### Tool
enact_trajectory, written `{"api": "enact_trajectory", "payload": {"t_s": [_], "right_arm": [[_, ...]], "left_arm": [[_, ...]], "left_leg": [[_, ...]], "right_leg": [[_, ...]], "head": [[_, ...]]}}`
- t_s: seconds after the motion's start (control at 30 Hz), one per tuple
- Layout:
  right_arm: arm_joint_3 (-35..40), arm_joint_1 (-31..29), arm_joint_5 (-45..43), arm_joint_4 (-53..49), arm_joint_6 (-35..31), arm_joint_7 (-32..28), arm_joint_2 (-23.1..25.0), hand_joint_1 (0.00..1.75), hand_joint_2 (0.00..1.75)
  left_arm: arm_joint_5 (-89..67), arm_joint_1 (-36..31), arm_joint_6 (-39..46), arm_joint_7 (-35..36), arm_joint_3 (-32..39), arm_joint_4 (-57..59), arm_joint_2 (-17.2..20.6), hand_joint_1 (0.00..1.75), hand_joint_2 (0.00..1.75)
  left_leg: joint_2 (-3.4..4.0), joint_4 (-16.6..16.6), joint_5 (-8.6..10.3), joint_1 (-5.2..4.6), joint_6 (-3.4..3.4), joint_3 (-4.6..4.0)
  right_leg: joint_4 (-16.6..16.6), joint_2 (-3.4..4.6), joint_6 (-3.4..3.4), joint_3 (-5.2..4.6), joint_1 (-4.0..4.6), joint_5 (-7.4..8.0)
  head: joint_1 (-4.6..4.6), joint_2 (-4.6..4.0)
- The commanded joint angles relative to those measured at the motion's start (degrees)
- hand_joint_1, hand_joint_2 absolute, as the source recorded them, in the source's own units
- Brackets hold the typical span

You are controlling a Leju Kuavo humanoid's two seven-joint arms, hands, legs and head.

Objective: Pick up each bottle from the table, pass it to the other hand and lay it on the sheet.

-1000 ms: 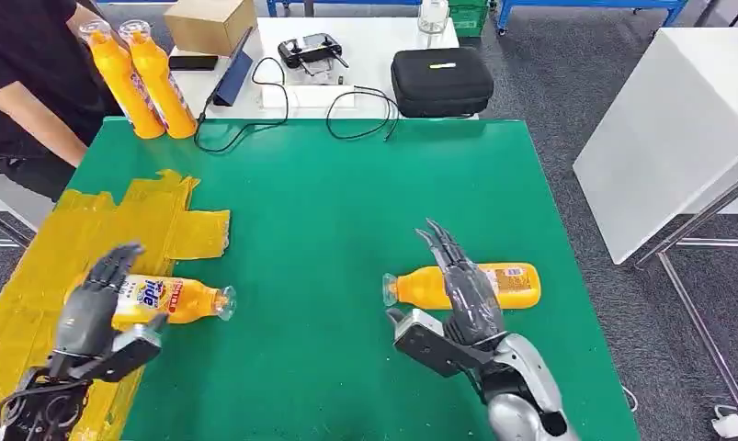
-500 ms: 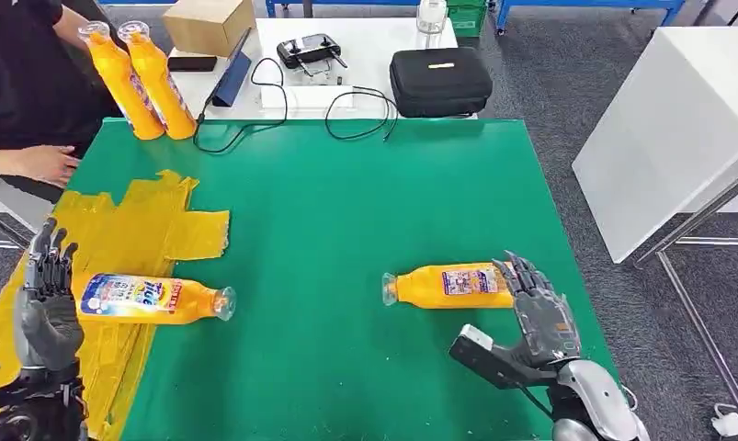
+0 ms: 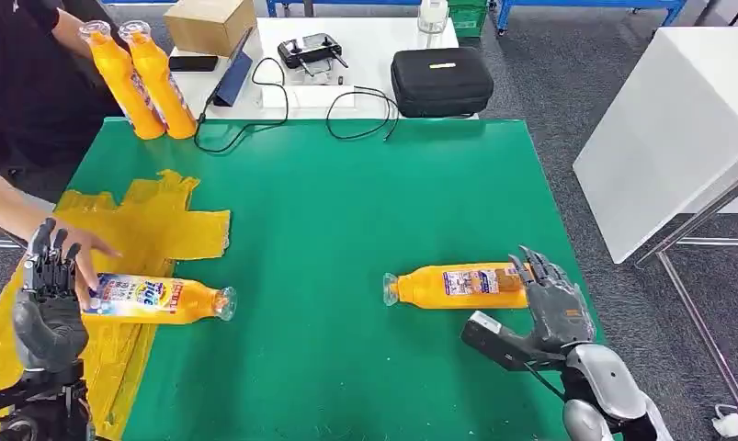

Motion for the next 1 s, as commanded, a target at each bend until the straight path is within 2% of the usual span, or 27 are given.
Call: {"api": "enact_trajectory", "payload": {"t_s": [0.03, 0.3, 0.77, 0.83, 0.87, 1.0], "right_arm": [[1.5, -7.9, 0.8, 11.3, 2.7, 0.8, 0.9, 0.00, 1.75], [5.6, -17.6, 1.3, 24.4, 4.9, 0.1, 2.8, 0.00, 1.75], [13.9, -29.9, 4.0, 45.5, 8.8, 0.2, 6.5, 0.00, 1.75], [16.0, -31.7, 4.2, 49.7, 11.1, -1.1, 7.4, 0.00, 1.75], [17.1, -32.7, 3.9, 52.4, 12.3, -2.1, 7.9, 1.71, 1.75], [18.4, -34.0, 2.0, 56.5, 13.8, -4.6, 8.5, 1.75, 1.75]], "left_arm": [[0.5, -1.5, -0.5, 0.4, -1.3, 1.6, -1.4, 0.00, 0.00], [1.4, -3.2, -0.3, 1.1, -2.2, 2.9, -0.6, 0.00, 0.00], [4.3, -5.9, -0.6, 2.6, -2.5, 5.6, 0.5, 0.00, 0.00], [4.7, -6.5, -0.7, 2.6, -2.7, 6.3, 0.7, 0.00, 0.00], [5.0, -6.9, -0.6, 2.5, -2.7, 6.8, 0.9, 0.00, 0.00], [5.4, -7.7, -0.5, 2.5, -2.8, 8.1, 1.4, 0.00, 0.00]], "left_leg": [[0.14, 0.0, -0.05, 0.03, -0.01, 0.16], [0.21, -0.1, -0.02, 0.05, -0.02, 0.24], [0.19, -0.1, 0.04, 0.05, 0.03, 0.19], [0.15, -0.1, 0.05, 0.04, 0.03, 0.21], [0.13, -0.1, 0.06, 0.03, 0.03, 0.17], [0.24, -0.1, 0.03, 0.12, 0.01, 0.37]], "right_leg": [[-0.1, 0.10, -0.02, 0.14, 0.04, 0.02], [-0.1, 0.15, 0.00, 0.20, 0.06, 0.09], [-0.1, 0.15, 0.03, 0.18, 0.06, 0.10], [-0.1, 0.11, 0.02, 0.19, 0.05, 0.09], [-0.1, 0.09, 0.03, 0.15, 0.04, 0.08], [-0.2, 0.17, 0.01, 0.34, 0.14, 0.12]], "head": [[0.00, 0.00], [0.00, 0.00], [0.00, 0.00], [0.02, 0.00], [0.00, 0.00], [0.02, 0.00]]}}
